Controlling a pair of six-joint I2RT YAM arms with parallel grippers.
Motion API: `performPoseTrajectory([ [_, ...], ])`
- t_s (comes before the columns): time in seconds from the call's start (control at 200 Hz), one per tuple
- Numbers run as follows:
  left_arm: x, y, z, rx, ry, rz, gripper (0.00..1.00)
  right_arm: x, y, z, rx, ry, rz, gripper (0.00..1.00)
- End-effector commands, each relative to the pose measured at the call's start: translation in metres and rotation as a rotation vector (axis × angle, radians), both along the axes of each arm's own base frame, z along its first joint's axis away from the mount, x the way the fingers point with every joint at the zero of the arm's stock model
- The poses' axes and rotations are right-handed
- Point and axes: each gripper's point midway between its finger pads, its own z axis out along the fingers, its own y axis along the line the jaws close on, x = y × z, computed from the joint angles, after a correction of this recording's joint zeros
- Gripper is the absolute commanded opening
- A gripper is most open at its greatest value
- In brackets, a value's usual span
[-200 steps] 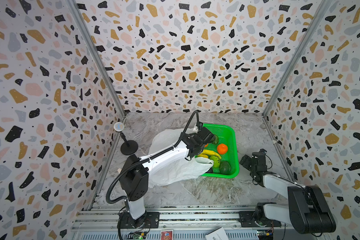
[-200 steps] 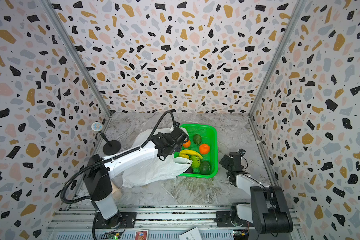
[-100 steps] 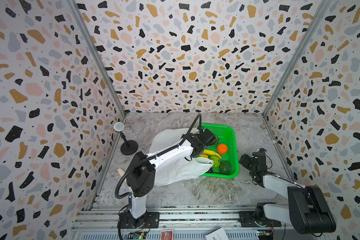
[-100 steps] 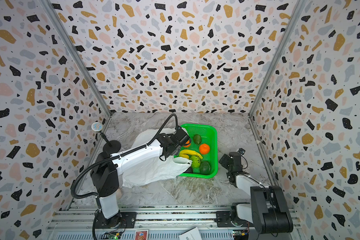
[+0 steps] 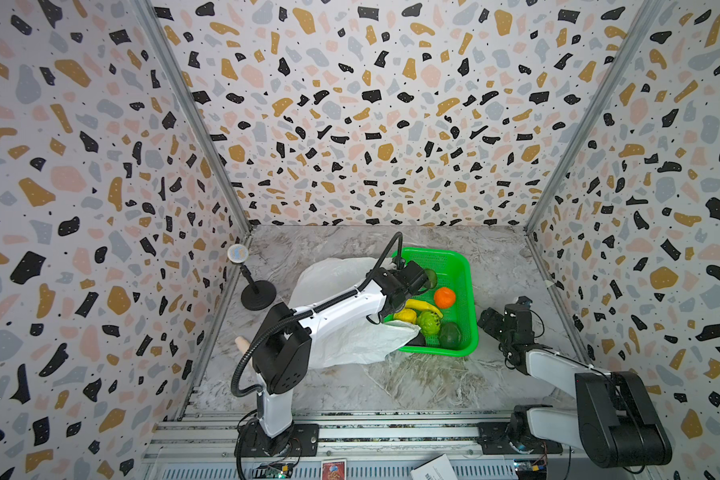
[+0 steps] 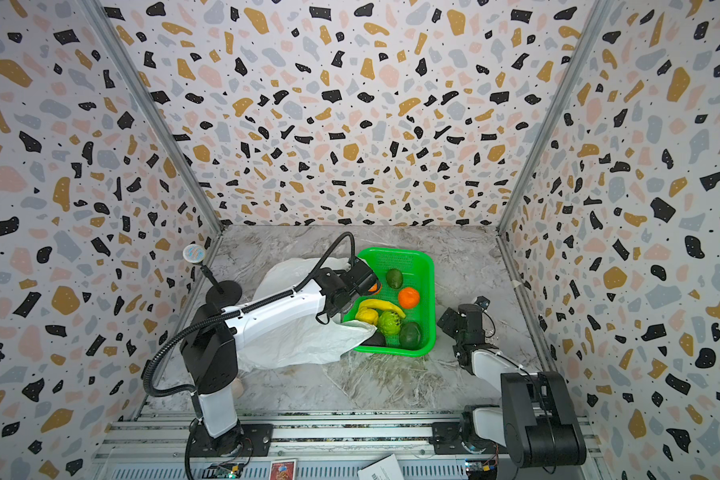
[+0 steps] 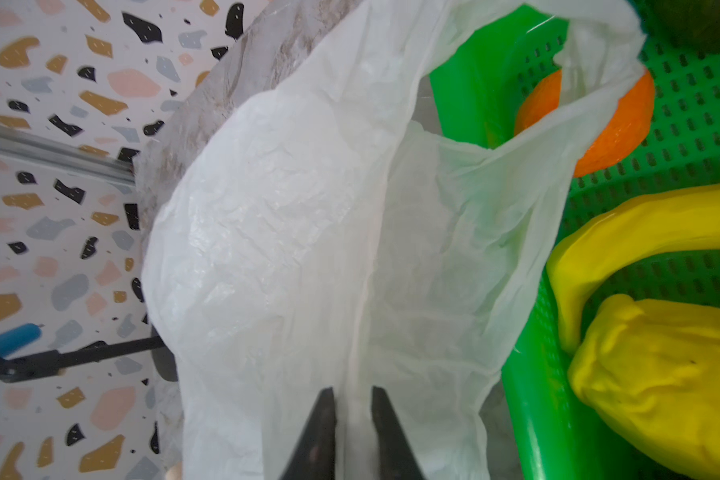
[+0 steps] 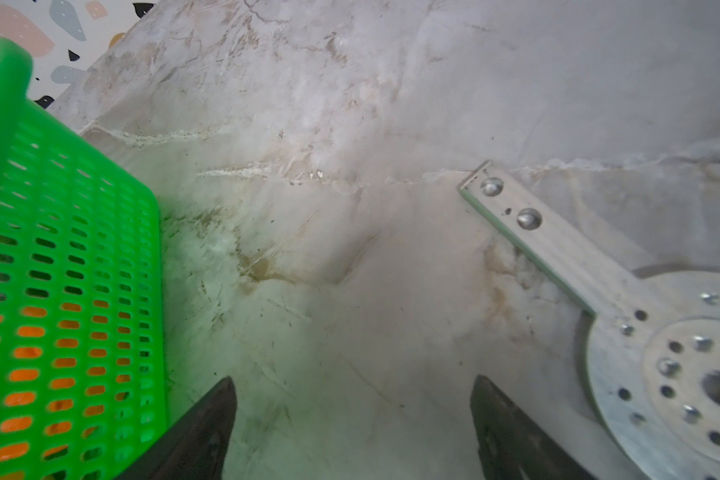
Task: Place the fruits into the plastic bag
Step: 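Lift the bag handle with the left gripper while the right gripper reaches the bag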
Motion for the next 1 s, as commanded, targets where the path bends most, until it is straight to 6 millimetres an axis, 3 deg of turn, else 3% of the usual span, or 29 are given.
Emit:
performPoseTrajectory([
  [0.0, 0.008, 0.011, 0.018, -0.154, 0.000, 0.036, 0.00, 0.002, -0.002, 0.013, -0.019, -0.008, 0.000, 0.88],
  [0.085, 0.019, 0.008, 0.044, -0.294, -0.044, 0.016, 0.00, 0.011, 0.003, 0.041, -0.025, -0.057, 0.026, 0.88],
  [0.17, 0.024, -0.007, 0.079, -0.425, -0.101, -0.079, 0.00, 0.025, 0.023, 0.088, -0.031, -0.164, 0.104, 0.88],
  [0.335, 0.021, -0.024, 0.144, -0.596, -0.214, -0.241, 0.00, 0.042, 0.105, 0.170, 0.041, -0.348, 0.431, 0.88],
  [0.516, 0.015, -0.009, 0.188, -0.726, -0.330, -0.298, 0.00, 0.029, 0.188, 0.222, 0.192, -0.465, 0.768, 0.90],
  [0.641, 0.012, 0.007, 0.197, -0.775, -0.370, -0.299, 0.00, 0.011, 0.224, 0.248, 0.273, -0.543, 0.924, 0.91],
  [0.781, 0.016, 0.024, 0.181, -0.733, -0.346, -0.257, 0.00, -0.009, 0.251, 0.274, 0.275, -0.604, 1.049, 0.91],
  [0.896, 0.019, 0.033, 0.174, -0.722, -0.356, -0.223, 0.00, -0.013, 0.255, 0.287, 0.240, -0.632, 1.036, 0.91],
  [0.996, 0.022, 0.037, 0.174, -0.751, -0.362, -0.202, 0.00, -0.011, 0.246, 0.295, 0.211, -0.656, 0.964, 0.91],
])
